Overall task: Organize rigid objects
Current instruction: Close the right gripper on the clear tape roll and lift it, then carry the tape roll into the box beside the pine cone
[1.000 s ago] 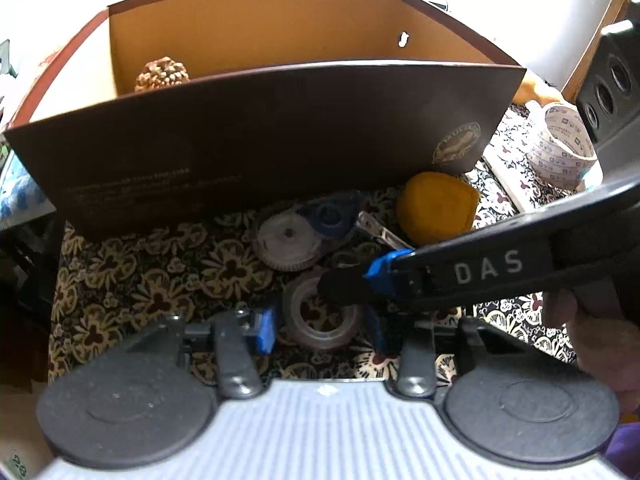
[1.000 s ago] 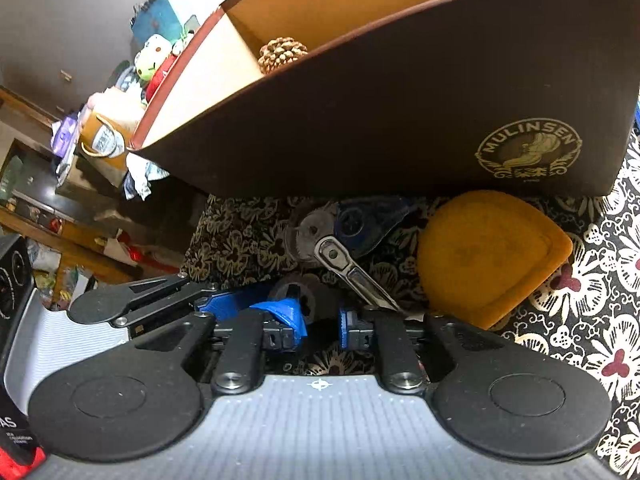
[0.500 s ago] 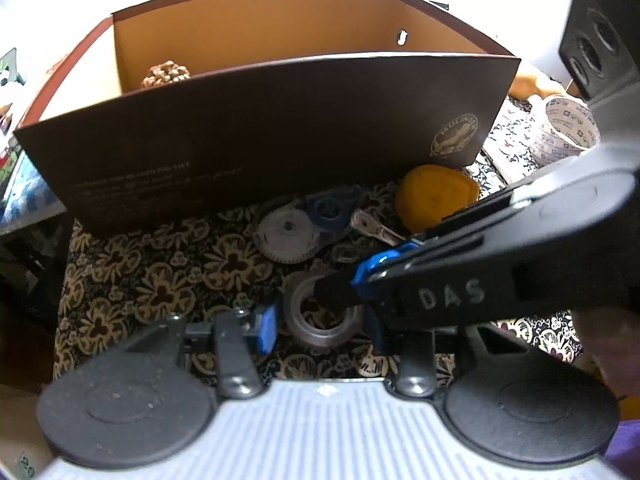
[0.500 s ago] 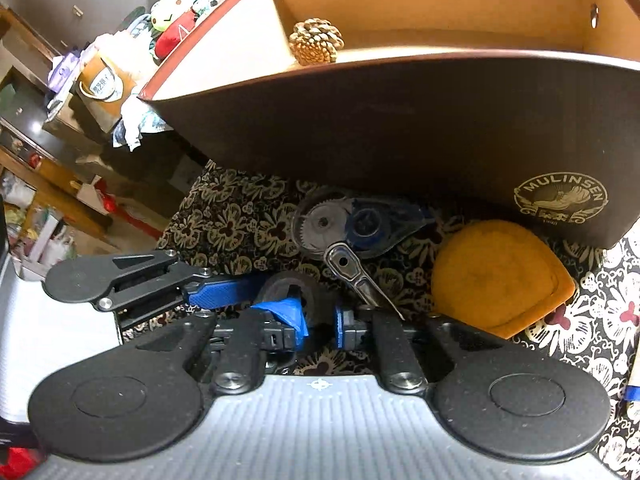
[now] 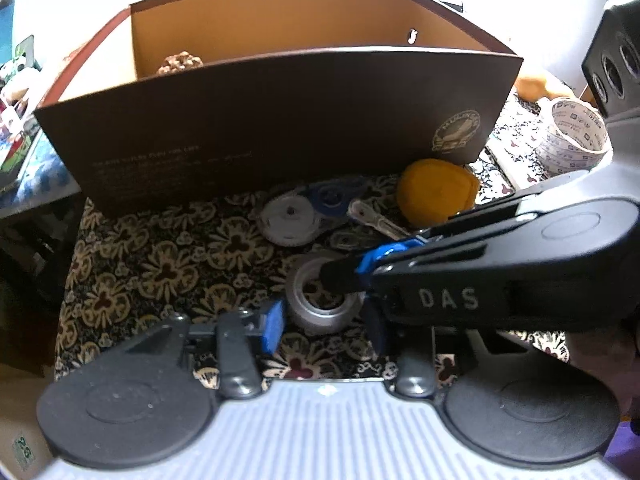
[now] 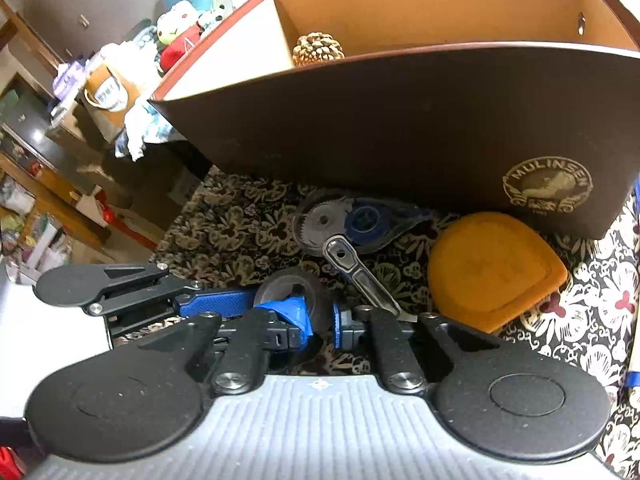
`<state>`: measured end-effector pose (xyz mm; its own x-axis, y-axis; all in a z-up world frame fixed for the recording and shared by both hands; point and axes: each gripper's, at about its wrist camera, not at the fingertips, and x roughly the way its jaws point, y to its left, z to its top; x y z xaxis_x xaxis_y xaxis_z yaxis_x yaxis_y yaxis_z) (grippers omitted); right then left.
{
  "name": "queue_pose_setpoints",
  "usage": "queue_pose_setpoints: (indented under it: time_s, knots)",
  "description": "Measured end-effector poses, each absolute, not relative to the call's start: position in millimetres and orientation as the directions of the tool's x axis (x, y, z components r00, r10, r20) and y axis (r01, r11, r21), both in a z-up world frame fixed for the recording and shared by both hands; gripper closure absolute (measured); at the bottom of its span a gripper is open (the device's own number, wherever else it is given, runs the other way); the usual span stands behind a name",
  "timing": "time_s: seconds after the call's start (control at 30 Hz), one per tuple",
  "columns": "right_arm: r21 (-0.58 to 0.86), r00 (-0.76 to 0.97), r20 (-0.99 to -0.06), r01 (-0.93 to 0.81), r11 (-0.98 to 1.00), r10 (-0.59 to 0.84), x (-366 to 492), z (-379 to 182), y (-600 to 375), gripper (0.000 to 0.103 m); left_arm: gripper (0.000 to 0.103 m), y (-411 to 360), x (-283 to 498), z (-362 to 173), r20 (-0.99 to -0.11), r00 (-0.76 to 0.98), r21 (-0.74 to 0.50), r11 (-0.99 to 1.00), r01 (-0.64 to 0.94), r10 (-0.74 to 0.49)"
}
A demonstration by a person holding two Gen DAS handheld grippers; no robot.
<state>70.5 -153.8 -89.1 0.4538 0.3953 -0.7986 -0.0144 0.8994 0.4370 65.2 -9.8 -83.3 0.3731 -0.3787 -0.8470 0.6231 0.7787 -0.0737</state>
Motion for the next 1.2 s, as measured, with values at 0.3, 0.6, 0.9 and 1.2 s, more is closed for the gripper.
queue_pose_setpoints:
  time_s: [0.3, 0.6, 0.9, 1.2]
  knots:
    - [0.528, 0.472, -0.74, -0.031, 0.849, 0.478, 59, -60, -167, 0.103, 0.062, -15, 45, -46, -0.845, 0.403, -0.034, 0.787, 0.617, -0.352]
    - [0.548, 0.55, -0.675, -0.073, 0.833, 0.492, 56, -12, -182, 0.103, 0.062, -34, 42, 9, -0.835, 0.448, 0.052, 0.765, 0.641, -0.319]
    - [0.536, 0.653, -0.605, -0.088, 0.839, 0.455, 62, 29, -209, 0.103, 0.062, -61, 46, 57, -0.772, 0.523, 0.119, 0.726, 0.677, -0.361]
    - [0.527, 0.693, -0.588, -0.065, 0.848, 0.418, 97, 44, -232, 0.103, 0.062, -86, 83, 75, -0.737, 0.553, 0.141, 0.712, 0.688, -0.388]
